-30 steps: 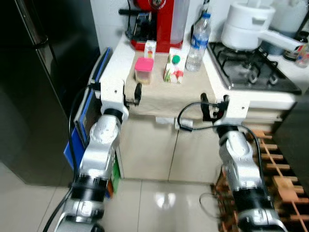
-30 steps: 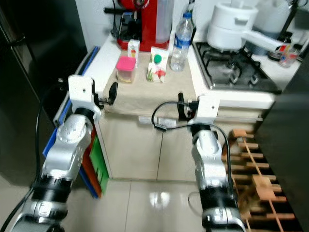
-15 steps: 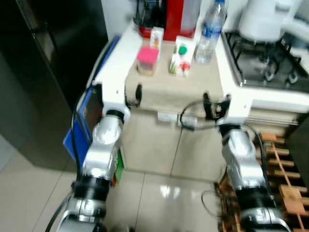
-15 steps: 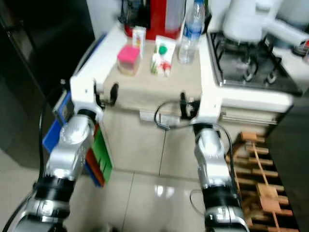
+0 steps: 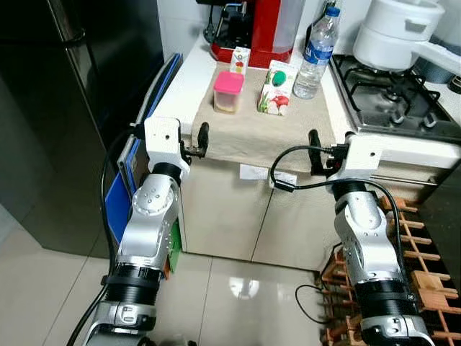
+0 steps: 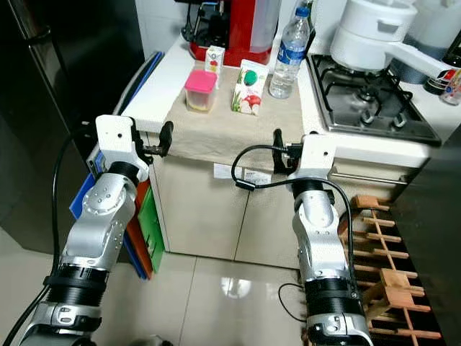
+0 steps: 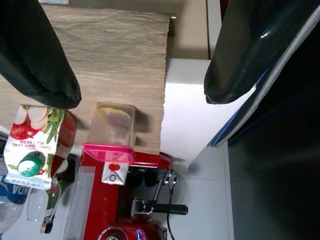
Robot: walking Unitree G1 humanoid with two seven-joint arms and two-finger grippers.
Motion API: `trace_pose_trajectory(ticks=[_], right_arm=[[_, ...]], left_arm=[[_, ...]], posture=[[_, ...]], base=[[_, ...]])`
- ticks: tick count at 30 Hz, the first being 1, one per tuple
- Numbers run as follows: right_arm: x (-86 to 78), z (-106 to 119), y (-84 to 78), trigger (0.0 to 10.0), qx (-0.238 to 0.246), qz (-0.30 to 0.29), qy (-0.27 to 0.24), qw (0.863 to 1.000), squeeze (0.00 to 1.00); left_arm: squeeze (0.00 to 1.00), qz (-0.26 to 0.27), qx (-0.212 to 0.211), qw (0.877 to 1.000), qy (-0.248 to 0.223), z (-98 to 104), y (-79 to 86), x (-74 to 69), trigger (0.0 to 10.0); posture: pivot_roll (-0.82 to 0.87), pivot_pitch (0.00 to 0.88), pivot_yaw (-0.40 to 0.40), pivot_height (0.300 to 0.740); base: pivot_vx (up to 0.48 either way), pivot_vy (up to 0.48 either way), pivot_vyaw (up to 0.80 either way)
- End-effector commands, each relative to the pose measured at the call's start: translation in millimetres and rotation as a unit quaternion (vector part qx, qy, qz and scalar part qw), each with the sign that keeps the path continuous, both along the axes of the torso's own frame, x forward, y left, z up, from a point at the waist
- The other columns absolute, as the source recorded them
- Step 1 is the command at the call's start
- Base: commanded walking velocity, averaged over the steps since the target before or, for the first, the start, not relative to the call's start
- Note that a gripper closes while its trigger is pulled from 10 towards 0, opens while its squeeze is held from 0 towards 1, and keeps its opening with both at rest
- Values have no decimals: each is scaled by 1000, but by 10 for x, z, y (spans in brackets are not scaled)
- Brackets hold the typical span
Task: Restocking fridge
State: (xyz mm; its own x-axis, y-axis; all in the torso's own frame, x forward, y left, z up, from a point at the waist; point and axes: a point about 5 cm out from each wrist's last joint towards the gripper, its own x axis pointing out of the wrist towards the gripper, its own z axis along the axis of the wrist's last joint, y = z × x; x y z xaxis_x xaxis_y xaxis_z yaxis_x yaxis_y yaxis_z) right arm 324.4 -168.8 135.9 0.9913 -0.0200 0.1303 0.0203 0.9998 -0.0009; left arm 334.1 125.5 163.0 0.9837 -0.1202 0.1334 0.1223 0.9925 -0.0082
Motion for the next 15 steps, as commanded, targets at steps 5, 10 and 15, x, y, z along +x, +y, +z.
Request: trace_pose_trajectory(ticks=[5,10,15], right_arm=[[-6,-15,-92,10000,-3,-23,13,1000,0],[-33,-77,-175,10000,3,-44,26,999,0],[-57,-83,-203,10000,-5,-48,27,998,0]], left_arm=[[0,-42,14,999,22,-47,-87,29,10000],[0,-84,17,996,36,-66,-148,48,10000],[0,-94,7,995,37,-79,-207,40,10000]], posture=[[-32,0,-34,740],[-45,0,-28,740],[-53,0,-27,740]], base=[[0,0,0],[0,0,0],[0,0,0]])
